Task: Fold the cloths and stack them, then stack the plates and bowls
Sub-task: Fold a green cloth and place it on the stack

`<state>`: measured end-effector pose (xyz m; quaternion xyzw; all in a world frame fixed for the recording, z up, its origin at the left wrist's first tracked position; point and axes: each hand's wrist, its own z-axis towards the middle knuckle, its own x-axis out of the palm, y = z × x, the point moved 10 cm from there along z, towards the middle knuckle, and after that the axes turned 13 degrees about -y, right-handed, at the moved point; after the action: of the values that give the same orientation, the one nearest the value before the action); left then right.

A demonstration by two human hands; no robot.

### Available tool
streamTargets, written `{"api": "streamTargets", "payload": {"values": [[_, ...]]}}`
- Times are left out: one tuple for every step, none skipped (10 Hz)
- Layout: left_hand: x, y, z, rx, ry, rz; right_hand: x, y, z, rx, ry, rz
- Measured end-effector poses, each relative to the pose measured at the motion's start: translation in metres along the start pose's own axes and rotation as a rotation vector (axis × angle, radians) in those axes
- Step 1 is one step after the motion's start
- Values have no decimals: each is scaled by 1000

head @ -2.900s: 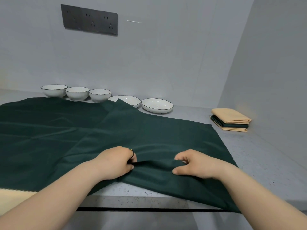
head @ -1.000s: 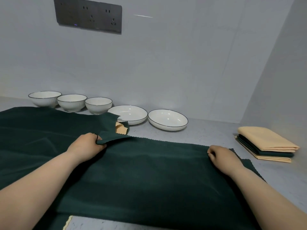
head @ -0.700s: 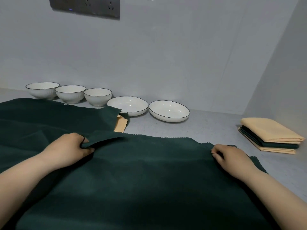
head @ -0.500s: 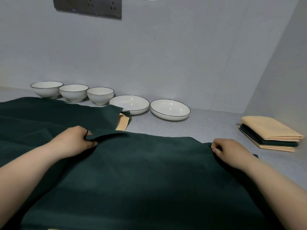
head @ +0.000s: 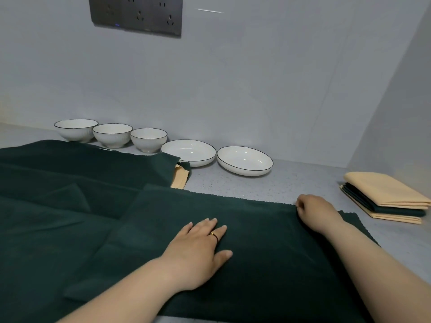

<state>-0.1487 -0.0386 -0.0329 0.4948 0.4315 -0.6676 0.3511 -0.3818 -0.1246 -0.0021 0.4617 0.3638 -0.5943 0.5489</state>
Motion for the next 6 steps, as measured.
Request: {"api": "streamTargets", "payload": {"values": [[10, 6, 1, 9, 26, 54, 2, -1, 0, 0, -20, -4], [13, 5, 3, 19, 38, 76, 2, -2, 1, 7, -27, -28], [13, 5, 5, 25, 33, 79, 2, -2, 2, 6, -23, -60], [14, 6, 7, 23, 37, 72, 2, -3, 2, 9, -23, -74], [14, 6, 8, 23, 35, 61, 1, -4, 1, 10, -43, -86], [14, 6, 11, 27, 36, 54, 1, -3, 0, 20, -60, -84]]}}
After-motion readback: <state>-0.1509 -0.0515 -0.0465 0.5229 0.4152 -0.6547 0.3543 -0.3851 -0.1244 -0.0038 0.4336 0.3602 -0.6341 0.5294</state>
